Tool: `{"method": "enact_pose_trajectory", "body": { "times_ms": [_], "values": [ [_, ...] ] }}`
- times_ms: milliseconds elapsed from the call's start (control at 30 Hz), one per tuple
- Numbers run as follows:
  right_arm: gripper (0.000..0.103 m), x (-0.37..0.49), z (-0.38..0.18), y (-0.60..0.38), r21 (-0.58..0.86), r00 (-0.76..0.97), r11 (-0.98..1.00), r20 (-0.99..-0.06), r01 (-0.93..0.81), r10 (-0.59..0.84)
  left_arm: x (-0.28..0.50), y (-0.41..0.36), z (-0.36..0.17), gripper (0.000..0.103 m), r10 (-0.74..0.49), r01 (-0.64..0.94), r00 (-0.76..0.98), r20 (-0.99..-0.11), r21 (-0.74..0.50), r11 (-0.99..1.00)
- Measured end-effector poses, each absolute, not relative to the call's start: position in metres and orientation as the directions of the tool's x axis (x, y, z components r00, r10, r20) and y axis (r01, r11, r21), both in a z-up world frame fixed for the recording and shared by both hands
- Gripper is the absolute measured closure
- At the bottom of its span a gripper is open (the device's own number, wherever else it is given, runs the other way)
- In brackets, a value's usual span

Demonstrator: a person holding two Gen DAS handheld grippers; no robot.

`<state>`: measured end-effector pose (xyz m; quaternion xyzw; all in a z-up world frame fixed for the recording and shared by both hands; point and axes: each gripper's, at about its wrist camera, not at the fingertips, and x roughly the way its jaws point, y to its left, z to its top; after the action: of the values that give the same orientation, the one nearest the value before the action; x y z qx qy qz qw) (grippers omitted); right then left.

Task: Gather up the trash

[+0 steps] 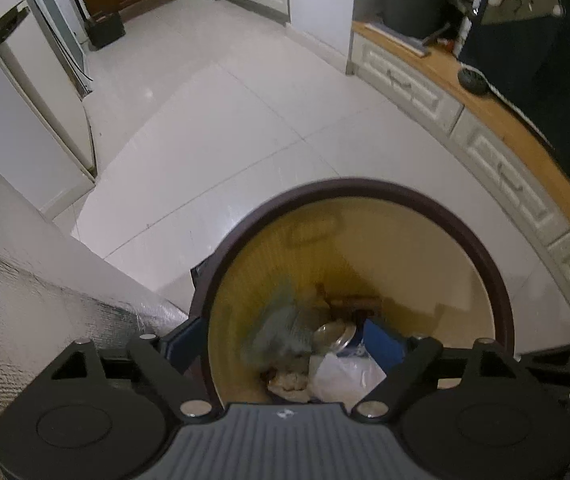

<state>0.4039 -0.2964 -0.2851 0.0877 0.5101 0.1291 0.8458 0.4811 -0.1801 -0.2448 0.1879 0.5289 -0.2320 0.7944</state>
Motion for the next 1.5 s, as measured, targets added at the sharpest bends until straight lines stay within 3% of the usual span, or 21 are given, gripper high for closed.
{"method": "enact_pose_trajectory", "body": {
  "times_ms": [367, 500, 567, 733, 900, 1500],
  "values": [
    [0.075, 0.39, -0.268, -0.31, 0.212, 0.448, 0.967, -0.858, -0.139, 0.252, 0.474, -0.176, -0.252, 0.005, -0.153, 0.539, 0.291, -0.944, 0.03, 0.842],
    [0.054, 0.383, -0.261, -0.313, 0.195, 0.463, 0.971, -0.854, -0.139, 0.237, 0.466, -0.175, -0.25, 0.0, -0.171, 0.518, 0.28, -0.945, -0.001, 0.855],
    [0.048, 0.381, -0.256, -0.316, 0.194, 0.469, 0.972, -0.851, -0.135, 0.235, 0.462, -0.174, -0.248, 0.0, -0.179, 0.504, 0.281, -0.943, -0.014, 0.863],
    [0.019, 0.373, -0.246, -0.319, 0.192, 0.49, 0.972, -0.84, -0.136, 0.234, 0.449, -0.172, -0.237, 0.0, -0.198, 0.484, 0.288, -0.937, -0.036, 0.874],
    [0.004, 0.361, -0.233, -0.321, 0.169, 0.518, 0.975, -0.827, -0.144, 0.22, 0.436, -0.17, -0.227, 0.0, -0.183, 0.458, 0.319, -0.93, -0.018, 0.889],
    [0.0, 0.305, -0.183, -0.336, 0.151, 0.63, 0.981, -0.751, -0.126, 0.196, 0.365, -0.147, -0.159, 0.0, -0.263, 0.401, 0.435, -0.861, -0.076, 0.913]
  ]
}}
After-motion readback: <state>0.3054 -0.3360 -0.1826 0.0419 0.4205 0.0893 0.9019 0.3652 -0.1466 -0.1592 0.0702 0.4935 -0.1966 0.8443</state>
